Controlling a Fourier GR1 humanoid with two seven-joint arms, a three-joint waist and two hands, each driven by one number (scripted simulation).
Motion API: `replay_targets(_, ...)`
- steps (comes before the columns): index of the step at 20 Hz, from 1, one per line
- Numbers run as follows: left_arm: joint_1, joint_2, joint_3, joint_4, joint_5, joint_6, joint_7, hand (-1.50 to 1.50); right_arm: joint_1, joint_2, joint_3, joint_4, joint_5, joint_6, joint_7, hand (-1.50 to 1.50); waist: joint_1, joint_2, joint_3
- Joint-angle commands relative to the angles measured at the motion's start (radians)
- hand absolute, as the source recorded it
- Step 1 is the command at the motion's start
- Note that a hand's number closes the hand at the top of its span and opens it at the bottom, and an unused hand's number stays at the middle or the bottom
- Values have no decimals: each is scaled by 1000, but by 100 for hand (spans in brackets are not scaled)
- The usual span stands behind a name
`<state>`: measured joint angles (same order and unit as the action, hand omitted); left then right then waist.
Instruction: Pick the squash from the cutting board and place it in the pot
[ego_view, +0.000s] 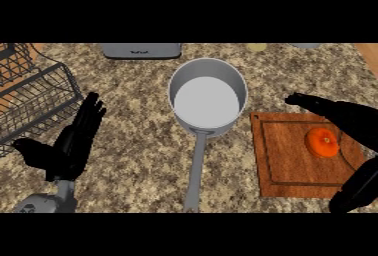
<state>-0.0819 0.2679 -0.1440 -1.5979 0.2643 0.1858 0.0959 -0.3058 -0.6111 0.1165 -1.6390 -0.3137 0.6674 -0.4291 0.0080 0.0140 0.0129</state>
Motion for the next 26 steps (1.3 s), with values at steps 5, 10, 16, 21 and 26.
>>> replay_targets(5, -38, -13, -37, -27, -20, 30, 90, 0, -75, -313, -162, 96, 138, 221, -296, -150, 15, 1, -2)
replay_targets(10, -63, -17, -37, -16, -17, 22, 96, 0, -111, -455, -124, 95, 255, 202, -376, -150, 37, 7, -5)
replay_targets(16, -99, -13, -26, -3, -27, 38, 129, 0, -63, -564, 13, 106, 461, 66, -500, -150, 38, 8, -8)
replay_targets(21, -103, -18, -38, -10, -36, 39, 154, 0, -63, -622, 125, 199, 572, -43, -600, -150, 46, 5, -10)
replay_targets(26, -102, -28, -37, -13, -38, 31, 140, 0, -94, -616, 232, 274, 646, -127, -629, -150, 47, 1, -12)
